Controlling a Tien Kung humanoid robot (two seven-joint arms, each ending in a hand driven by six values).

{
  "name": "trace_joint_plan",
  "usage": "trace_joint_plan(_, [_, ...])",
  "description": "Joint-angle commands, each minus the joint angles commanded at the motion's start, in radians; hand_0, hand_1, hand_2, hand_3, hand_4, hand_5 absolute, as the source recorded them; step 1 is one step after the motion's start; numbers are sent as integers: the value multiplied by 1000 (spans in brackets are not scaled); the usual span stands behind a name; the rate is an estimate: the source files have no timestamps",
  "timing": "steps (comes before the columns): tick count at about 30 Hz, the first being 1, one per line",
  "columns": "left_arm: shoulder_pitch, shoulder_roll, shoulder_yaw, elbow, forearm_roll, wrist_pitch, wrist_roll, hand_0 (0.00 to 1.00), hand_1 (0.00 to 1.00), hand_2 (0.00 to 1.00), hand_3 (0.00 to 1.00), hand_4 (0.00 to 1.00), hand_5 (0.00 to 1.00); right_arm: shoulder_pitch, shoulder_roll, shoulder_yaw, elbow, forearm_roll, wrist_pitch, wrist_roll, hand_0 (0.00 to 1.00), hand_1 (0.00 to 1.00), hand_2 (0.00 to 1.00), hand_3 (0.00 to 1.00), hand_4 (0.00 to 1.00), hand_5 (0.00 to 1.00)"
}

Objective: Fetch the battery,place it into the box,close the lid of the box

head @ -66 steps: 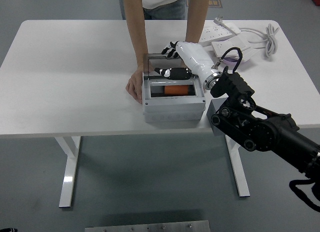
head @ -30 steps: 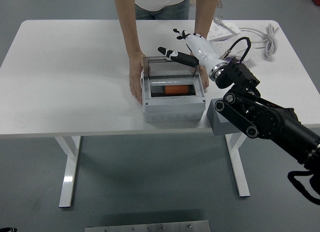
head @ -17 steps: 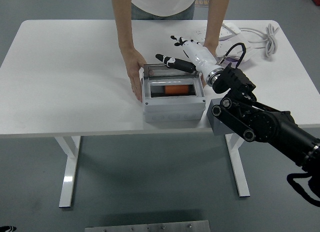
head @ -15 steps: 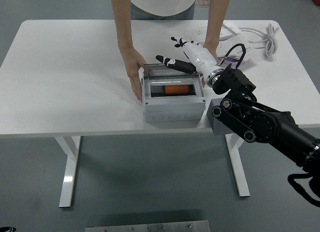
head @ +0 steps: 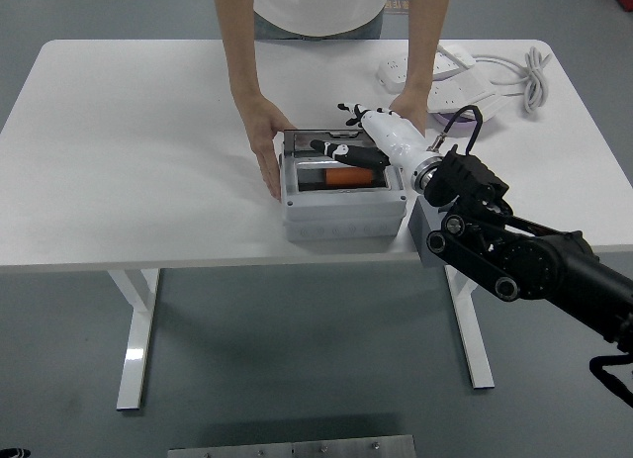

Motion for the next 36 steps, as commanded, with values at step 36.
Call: trace_joint_plan(36, [9, -7, 3, -1, -5, 0, 3, 838, 900, 845, 812, 845, 517, -40, -59, 19, 166, -79, 89, -146, 612, 576, 674, 808, 962, 998])
